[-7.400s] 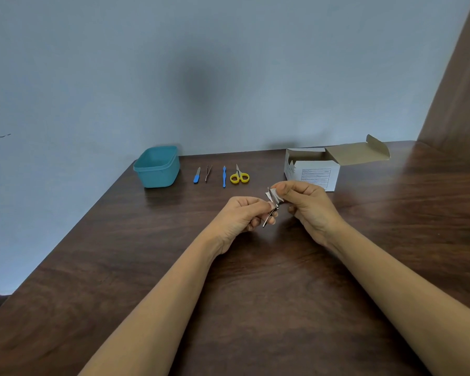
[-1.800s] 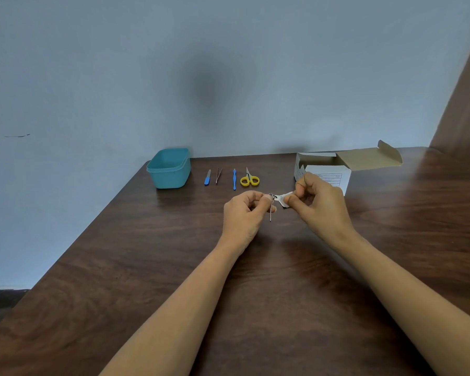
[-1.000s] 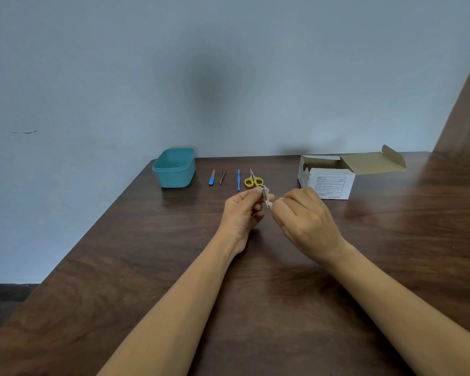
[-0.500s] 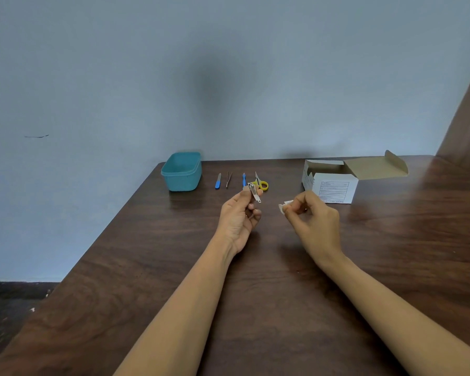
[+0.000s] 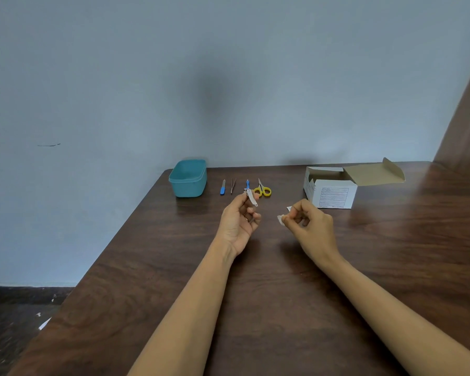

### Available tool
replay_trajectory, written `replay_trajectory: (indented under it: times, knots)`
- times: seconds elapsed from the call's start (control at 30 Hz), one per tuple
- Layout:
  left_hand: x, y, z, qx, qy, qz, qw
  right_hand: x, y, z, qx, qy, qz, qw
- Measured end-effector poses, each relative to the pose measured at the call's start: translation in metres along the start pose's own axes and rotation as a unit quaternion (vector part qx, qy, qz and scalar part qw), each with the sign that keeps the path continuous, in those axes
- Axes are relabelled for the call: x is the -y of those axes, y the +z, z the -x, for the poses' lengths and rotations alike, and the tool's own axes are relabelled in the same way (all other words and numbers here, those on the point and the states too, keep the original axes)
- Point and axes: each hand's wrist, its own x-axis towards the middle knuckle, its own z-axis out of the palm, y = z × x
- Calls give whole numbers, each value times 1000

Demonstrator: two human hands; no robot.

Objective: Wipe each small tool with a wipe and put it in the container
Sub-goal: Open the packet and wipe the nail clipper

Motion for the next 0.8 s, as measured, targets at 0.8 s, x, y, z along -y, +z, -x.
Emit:
replay_trajectory:
  times: [0.8]
  knots:
    - [-40, -17, -6, -38, 92, -33, 995, 14, 53, -18, 49, -23, 20, 998]
